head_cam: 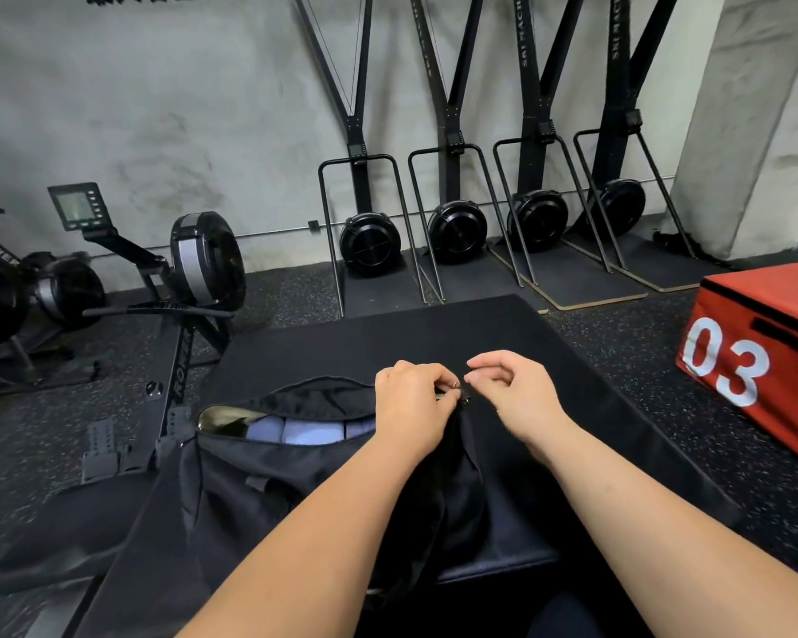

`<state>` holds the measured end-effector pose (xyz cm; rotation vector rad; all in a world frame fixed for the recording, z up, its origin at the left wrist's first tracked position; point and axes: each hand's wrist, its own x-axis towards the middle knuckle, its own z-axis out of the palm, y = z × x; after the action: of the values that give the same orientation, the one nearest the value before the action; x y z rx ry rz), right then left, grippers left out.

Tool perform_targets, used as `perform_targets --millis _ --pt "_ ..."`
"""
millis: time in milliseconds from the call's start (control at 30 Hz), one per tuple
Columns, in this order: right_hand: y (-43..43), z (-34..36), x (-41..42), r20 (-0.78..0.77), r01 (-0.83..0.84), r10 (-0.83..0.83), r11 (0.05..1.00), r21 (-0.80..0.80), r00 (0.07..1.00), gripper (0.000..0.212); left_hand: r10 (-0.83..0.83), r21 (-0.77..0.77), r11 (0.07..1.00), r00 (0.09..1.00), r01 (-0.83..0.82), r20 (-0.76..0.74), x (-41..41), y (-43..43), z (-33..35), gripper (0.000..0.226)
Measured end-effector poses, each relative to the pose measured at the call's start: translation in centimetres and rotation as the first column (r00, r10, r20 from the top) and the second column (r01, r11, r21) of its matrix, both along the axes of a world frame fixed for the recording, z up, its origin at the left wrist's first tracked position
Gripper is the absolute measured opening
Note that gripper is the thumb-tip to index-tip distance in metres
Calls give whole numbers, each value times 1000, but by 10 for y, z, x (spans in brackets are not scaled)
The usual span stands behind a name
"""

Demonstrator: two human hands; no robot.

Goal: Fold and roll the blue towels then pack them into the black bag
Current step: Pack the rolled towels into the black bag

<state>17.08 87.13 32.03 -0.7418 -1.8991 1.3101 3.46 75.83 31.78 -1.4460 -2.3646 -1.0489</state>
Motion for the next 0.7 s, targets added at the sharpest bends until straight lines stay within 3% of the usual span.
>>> perform_targets --millis 167,300,700 --pt "6 -12 0 223 -186 133 953 238 966 35 32 2 999 992 -32 120 -6 -3 2 11" --pt "3 -16 -7 311 -167 48 914 369 949 31 46 -10 999 980 -45 192 -8 -5 7 15" --pt "9 -12 4 309 -101 -51 883 458 950 34 143 5 988 943 -152 300 -44 -47 19 22"
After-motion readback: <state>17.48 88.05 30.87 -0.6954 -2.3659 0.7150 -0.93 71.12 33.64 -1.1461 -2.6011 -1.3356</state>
